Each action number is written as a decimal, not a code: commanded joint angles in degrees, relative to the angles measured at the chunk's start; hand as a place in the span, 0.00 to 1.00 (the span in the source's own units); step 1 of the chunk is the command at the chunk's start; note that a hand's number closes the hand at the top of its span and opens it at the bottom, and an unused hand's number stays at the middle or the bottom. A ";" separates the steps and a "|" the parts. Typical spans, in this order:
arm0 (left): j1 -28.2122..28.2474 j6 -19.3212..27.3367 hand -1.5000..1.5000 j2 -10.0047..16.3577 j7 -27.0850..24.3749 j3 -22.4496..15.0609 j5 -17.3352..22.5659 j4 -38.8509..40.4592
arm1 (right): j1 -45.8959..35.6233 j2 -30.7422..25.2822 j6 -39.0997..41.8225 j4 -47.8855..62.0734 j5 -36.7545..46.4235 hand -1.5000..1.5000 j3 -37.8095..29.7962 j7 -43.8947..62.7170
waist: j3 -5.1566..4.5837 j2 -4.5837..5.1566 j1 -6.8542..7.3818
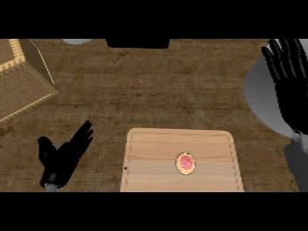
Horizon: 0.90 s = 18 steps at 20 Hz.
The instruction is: Pick the cupcake from the cutting board and place it in the pot
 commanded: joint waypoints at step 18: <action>-15.28 10.46 0.50 1.03 -8.54 13.62 -5.44 -8.01 | 26.66 -14.43 5.76 -7.28 29.77 0.00 5.28 -25.35 | 1.06 0.51 -2.10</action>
